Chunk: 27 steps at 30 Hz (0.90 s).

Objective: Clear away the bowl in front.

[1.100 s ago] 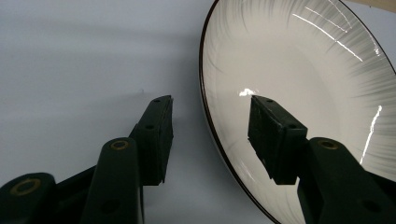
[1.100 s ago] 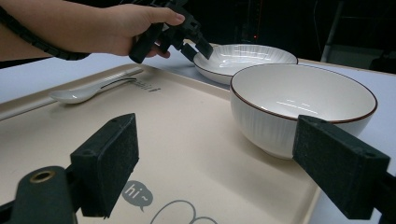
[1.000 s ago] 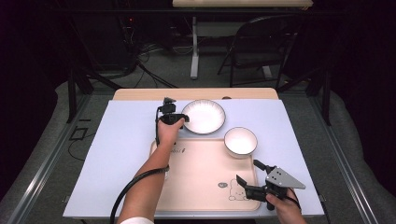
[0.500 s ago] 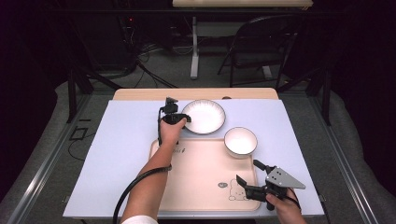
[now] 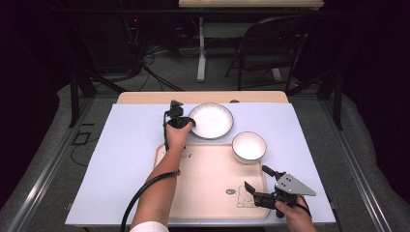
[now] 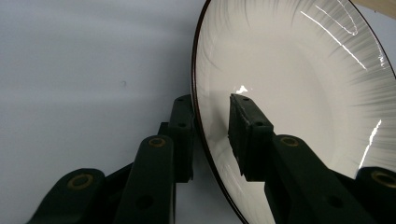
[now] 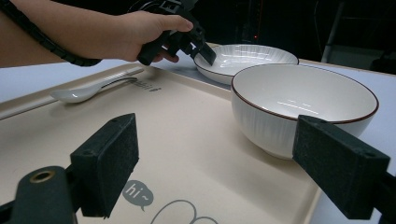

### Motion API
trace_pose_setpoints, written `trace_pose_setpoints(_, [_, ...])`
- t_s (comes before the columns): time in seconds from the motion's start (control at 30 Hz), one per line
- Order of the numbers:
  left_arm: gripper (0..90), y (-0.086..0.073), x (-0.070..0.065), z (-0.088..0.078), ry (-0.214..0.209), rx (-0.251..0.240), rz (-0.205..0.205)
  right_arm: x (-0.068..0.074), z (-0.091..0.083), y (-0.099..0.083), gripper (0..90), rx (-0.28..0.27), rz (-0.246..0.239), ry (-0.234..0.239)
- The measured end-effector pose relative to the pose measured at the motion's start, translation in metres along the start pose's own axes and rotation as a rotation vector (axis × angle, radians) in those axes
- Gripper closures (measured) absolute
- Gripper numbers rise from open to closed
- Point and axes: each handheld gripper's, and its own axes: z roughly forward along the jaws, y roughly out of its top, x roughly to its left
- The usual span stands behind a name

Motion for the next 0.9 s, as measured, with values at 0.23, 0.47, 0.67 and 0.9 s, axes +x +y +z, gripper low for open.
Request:
trace_pose_setpoints(0.23, [73.7, 0.0007, 0.0023, 0.0003, -0.016, -0.007, -0.02, 0.0001, -0.0001, 0.0, 13.6, 0.0, 0.0, 0.0])
trace_pose_setpoints(0.47, [76.1, 0.0025, 0.0043, 0.0, -0.031, -0.001, -0.05, -0.0003, 0.0001, -0.0001, 13.6, 0.0, 0.0, 0.0])
trace_pose_setpoints(0.67, [77.4, 0.002, 0.0044, -0.0013, -0.032, -0.006, -0.059, -0.0006, -0.0001, -0.0001, 13.6, 0.0, -0.001, 0.0])
trace_pose_setpoints(0.9, [79.5, 0.0036, 0.0023, -0.0062, -0.04, -0.017, -0.056, -0.0009, 0.0, 0.0, 13.7, -0.001, -0.002, -0.001])
